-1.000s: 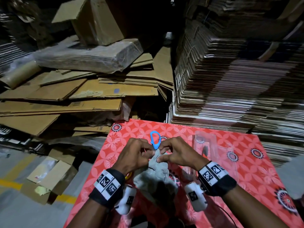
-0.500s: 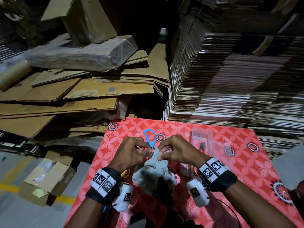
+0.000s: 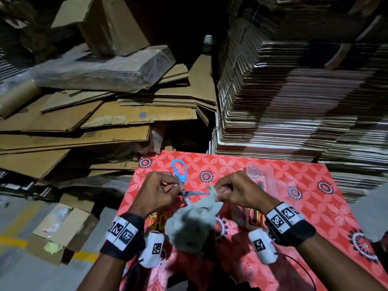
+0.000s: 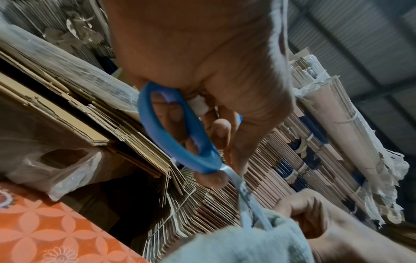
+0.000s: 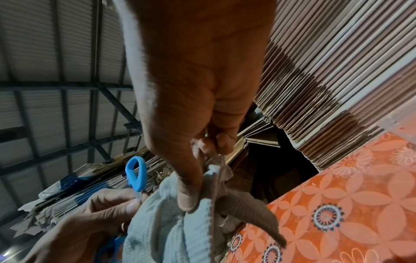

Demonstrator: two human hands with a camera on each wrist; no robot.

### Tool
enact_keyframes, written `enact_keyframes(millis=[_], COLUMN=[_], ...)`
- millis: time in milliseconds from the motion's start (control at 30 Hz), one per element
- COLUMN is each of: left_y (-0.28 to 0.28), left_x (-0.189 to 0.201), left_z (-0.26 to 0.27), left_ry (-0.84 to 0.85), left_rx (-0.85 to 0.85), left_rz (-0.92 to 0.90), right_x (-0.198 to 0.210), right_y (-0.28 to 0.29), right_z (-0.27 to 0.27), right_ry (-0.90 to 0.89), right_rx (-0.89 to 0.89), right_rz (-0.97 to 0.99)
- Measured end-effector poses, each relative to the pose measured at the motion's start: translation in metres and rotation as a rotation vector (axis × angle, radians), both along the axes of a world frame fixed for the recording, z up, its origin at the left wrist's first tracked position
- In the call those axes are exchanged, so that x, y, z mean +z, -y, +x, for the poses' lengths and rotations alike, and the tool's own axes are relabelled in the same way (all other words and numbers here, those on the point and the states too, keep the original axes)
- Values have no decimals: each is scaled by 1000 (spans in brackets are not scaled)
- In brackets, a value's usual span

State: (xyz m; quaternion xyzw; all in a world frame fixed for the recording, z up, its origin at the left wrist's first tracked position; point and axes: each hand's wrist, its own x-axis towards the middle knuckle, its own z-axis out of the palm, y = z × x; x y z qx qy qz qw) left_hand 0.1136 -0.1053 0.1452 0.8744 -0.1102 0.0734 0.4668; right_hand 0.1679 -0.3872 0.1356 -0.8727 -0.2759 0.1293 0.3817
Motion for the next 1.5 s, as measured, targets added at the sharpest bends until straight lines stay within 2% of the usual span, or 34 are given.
enact_keyframes(millis=[133,267,433,533,667,833,1033,1167,1400,1500], left_y=[-27,-18,1,14,33,45,50,48,57,60], left_x=[-9,-14,-21,-19,-17,-18,-12,-11,-6,-11], left_z=[7,6,3,0,-5,-2,-3,-4,-9,-10], left_ry=[-45,9,-19,22,83,157,204,225,347,345], left_rx=[116,220,358,429,444,446,432,388,307,305], left_rz=[-166,-254,-408,-420,-408,-399,-375,-352,-328,-330], right_x=[-6,1,6,10,18,17,12,11,14,16], right_y=[26,23,12,10,2,-18,-35,-38,-39,-38], right_z=[10,9,-4,-8,-13,-11,-15,-17,-16,-15], right_ry=[2,63,-3,10,-27,-36,-81,-38,-236,-237], right_rx=[-147,-199,-236,-235,-199,-239,-174,-192,5,32], right_rz=[23,146,440,572,647,672,596,515,457,454])
